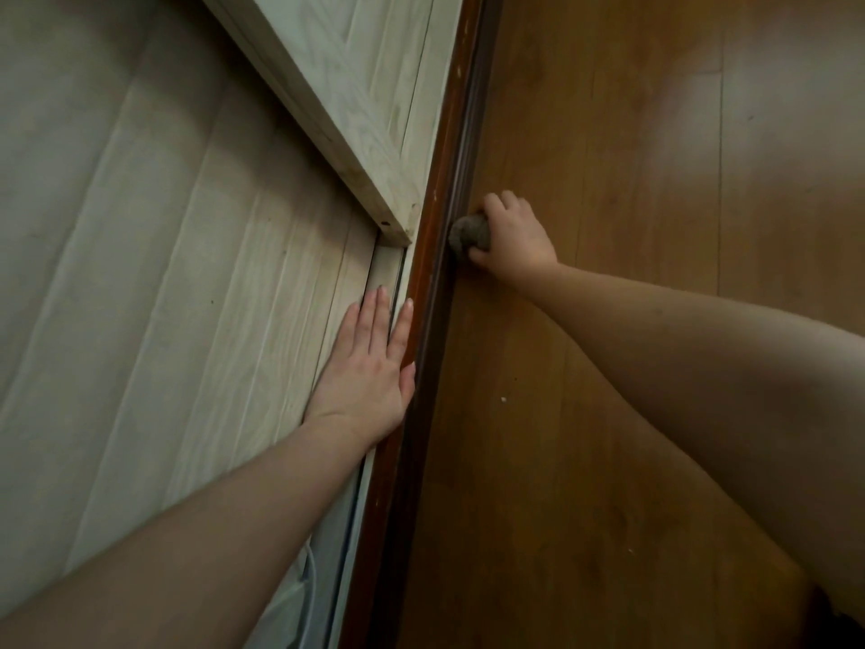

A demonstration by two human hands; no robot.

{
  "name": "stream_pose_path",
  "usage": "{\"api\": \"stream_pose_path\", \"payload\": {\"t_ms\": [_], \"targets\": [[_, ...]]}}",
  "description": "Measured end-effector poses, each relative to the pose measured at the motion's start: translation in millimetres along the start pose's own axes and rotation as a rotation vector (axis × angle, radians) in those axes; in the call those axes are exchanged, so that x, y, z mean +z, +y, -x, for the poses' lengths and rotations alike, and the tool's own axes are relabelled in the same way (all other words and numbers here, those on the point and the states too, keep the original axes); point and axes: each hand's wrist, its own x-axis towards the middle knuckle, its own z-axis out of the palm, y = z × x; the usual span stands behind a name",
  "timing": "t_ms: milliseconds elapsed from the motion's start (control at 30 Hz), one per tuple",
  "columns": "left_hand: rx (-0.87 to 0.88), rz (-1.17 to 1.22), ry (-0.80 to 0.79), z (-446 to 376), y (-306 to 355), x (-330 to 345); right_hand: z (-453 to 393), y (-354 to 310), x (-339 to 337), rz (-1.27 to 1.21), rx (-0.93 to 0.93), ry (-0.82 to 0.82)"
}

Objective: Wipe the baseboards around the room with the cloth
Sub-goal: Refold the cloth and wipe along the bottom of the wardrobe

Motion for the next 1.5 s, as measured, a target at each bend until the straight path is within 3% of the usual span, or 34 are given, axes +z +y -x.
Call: {"api": "stream_pose_path", "payload": {"t_ms": [233, 500, 633, 833, 1100, 1233, 1367, 1500], "targets": [[0.001, -0.005, 0.011, -1.3, -0.5, -0.7, 96.0, 14.0, 16.7, -0.249, 0.039, -0.039], [-0.003, -0.031, 0.022, -1.0, 0.9, -1.8, 239.9, -44.6, 65.9, -0.400, -0.077, -0.063], [-0.006, -0.049, 0.025, -0.1, 2.6, -1.7, 258.9, -67.4, 78.7, -0.445, 0.020, -0.051], [-0.004, -0.049, 0.030, 0.0, 2.9, 0.8, 249.2, -76.6, 82.8, -0.495, 0.110, -0.012], [0.005, -0.022, 0.041, -0.9, 2.1, 4.8, 212.5, -62.9, 77.8, -0.466, -0.005, 0.030], [0.013, 0.008, 0.036, -0.6, 1.6, 5.0, 155.5, -49.2, 65.9, -0.472, 0.054, 0.083], [0.017, 0.028, 0.034, 0.3, 0.3, 5.2, 97.4, -23.3, 46.0, -0.342, -0.158, 0.055], [0.014, 0.046, 0.028, -0.5, 0.8, 2.8, 19.5, -10.1, 22.4, -0.401, 0.014, 0.102]]}}
